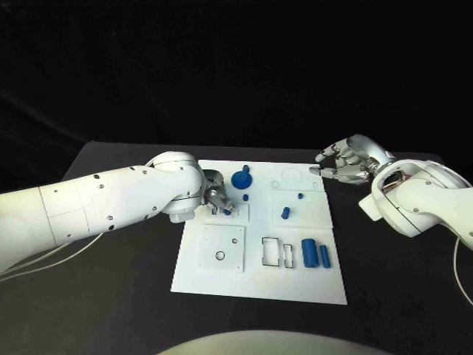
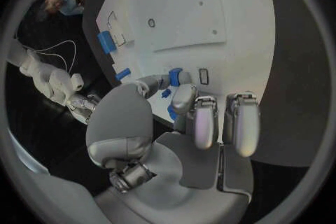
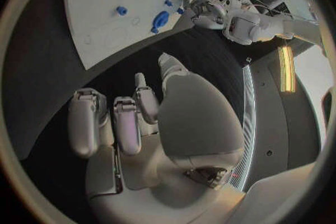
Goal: Assemble the parts on the task board
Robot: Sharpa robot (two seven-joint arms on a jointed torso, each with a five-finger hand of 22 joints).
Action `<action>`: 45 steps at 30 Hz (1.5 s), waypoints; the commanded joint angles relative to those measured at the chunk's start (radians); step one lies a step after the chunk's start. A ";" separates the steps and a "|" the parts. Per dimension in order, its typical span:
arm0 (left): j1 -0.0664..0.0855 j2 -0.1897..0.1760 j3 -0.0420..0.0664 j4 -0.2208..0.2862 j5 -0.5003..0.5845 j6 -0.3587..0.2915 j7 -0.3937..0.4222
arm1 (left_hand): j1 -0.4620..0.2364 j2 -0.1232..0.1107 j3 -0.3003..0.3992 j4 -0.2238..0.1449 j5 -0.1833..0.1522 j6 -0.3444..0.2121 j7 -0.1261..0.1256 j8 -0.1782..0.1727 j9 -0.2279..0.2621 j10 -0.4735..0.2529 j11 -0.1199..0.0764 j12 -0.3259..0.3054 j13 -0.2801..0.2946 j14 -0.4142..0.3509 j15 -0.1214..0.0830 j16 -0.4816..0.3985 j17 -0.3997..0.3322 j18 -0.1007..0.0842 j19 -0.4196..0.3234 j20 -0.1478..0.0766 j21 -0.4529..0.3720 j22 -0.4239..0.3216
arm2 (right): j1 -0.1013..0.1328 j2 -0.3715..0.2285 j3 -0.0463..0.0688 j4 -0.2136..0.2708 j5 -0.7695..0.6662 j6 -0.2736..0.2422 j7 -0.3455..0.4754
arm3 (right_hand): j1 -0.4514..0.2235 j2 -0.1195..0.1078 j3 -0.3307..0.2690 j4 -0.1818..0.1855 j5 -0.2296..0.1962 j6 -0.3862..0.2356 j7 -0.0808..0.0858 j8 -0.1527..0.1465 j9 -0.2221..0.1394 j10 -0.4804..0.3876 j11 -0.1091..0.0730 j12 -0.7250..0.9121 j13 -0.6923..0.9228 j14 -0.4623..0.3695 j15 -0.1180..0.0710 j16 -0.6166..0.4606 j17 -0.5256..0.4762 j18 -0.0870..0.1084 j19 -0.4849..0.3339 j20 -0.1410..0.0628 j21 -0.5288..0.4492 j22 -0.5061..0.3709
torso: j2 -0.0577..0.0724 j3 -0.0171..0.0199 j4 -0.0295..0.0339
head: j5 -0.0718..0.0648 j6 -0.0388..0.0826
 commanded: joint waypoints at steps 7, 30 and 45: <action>-0.003 0.005 -0.002 -0.004 0.015 0.025 -0.004 | -0.027 -0.013 -0.065 0.044 -0.012 0.012 0.004 -0.011 -0.004 0.001 -0.004 -0.004 0.003 0.102 -0.006 0.004 0.263 -0.019 0.076 -0.005 0.001 0.232 | -0.001 0.000 0.000 0.000 -0.009 0.014 -0.001 | -0.014 -0.005 0.006 0.000 0.001 0.002 -0.004 0.006 0.002 -0.009 -0.001 -0.007 -0.004 0.078 -0.008 -0.007 0.153 0.011 -0.011 -0.001 -0.009 0.125 | 0.000 -0.0004 -0.0002 | -0.001 0.002; -0.003 -0.012 0.010 -0.001 0.031 0.013 0.000 | -0.023 -0.017 -0.178 0.125 -0.042 0.014 0.006 -0.020 -0.005 -0.001 -0.002 -0.007 0.003 0.102 -0.005 0.004 0.263 -0.018 0.075 -0.004 -0.001 0.232 | -0.004 -0.001 0.000 0.001 -0.026 0.024 -0.005 | -0.018 -0.007 0.006 0.001 -0.004 0.005 -0.004 0.008 0.004 -0.010 -0.002 -0.010 -0.007 0.077 -0.008 -0.008 0.150 0.012 -0.012 -0.002 -0.011 0.123 | 0.000 -0.0004 -0.0016 | 0.001 0.005; 0.044 -0.056 0.069 0.033 0.154 0.025 -0.018 | 0.004 -0.014 -0.231 0.142 -0.007 -0.031 0.020 -0.052 -0.017 -0.022 0.004 -0.023 -0.012 0.102 0.000 0.004 0.263 -0.016 0.068 -0.001 -0.009 0.225 | -0.006 -0.002 0.000 0.001 -0.036 0.026 -0.008 | -0.018 -0.007 0.006 0.001 -0.004 0.005 -0.004 0.008 0.004 -0.010 -0.002 -0.010 -0.007 0.077 -0.008 -0.008 0.150 0.012 -0.012 -0.002 -0.011 0.123 | 0.000 0.0004 -0.0004 | 0.000 0.020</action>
